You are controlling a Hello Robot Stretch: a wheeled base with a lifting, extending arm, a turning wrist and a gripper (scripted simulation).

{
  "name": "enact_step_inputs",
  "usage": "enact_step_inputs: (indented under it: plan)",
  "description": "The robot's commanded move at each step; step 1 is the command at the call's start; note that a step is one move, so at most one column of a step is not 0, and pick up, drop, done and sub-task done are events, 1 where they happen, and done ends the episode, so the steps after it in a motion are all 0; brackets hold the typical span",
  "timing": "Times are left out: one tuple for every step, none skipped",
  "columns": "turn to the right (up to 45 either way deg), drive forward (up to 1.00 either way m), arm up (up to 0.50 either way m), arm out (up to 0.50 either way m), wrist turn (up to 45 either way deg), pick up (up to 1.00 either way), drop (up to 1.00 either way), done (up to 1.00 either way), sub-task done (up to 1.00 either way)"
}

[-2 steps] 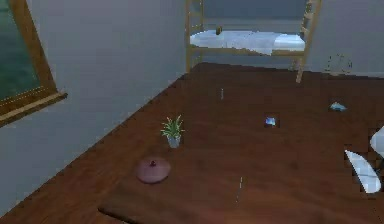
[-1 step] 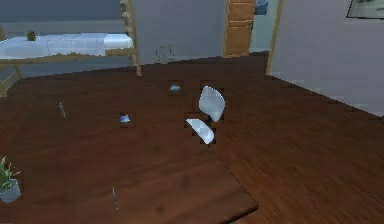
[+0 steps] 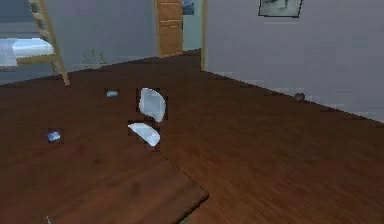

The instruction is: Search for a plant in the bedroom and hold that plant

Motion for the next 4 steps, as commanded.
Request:
enact_step_inputs:
  plan:
    - [0.0,0.05,0.0,0.0,0.0,0.0,0.0,0.0,0.0]
    - [-45.0,0.0,0.0,0.0,0.0,0.0,0.0,0.0,0.0]
    - [-45.0,0.0,0.0,0.0,0.0,0.0,0.0,0.0,0.0]
    - [-45.0,0.0,0.0,0.0,0.0,0.0,0.0,0.0,0.0]
